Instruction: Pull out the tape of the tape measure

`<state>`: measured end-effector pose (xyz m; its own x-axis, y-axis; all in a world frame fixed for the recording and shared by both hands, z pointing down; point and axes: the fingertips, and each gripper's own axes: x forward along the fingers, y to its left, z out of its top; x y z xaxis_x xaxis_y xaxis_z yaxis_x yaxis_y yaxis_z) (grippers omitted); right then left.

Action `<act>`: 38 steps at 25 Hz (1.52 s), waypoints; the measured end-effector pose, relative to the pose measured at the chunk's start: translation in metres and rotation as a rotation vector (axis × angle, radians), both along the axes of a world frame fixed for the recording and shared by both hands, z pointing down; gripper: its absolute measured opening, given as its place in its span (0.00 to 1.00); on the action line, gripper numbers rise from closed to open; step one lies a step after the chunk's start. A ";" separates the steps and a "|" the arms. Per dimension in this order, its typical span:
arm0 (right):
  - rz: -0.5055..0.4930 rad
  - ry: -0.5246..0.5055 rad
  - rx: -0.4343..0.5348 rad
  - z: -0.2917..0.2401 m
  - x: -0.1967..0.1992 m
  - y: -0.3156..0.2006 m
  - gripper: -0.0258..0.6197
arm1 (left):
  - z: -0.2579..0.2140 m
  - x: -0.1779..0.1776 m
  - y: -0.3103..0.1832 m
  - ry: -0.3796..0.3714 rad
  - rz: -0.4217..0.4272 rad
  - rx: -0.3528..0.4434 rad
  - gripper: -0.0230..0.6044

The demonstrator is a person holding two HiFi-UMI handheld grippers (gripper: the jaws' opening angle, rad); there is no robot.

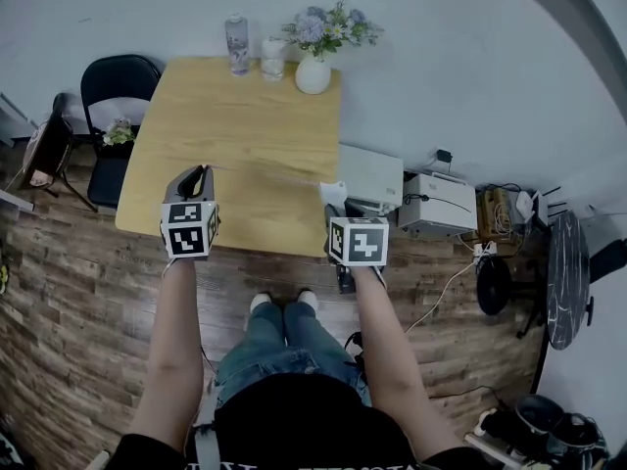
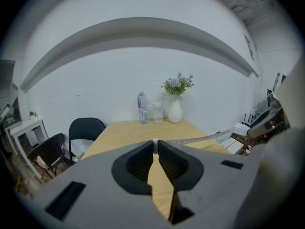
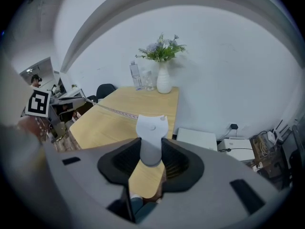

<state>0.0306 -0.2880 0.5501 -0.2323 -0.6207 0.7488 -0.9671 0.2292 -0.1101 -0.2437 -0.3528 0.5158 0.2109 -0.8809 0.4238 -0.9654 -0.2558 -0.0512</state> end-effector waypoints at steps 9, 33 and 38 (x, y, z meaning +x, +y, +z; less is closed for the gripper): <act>0.014 0.037 -0.070 0.052 -0.010 0.006 0.27 | 0.053 -0.007 -0.004 0.008 0.010 -0.099 0.10; 0.026 0.098 -0.165 0.121 -0.022 0.024 0.27 | 0.137 -0.019 0.009 0.036 -0.053 -0.303 0.10; 0.006 0.041 -0.144 0.114 -0.029 0.025 0.49 | 0.135 -0.022 0.013 0.069 -0.069 -0.304 0.21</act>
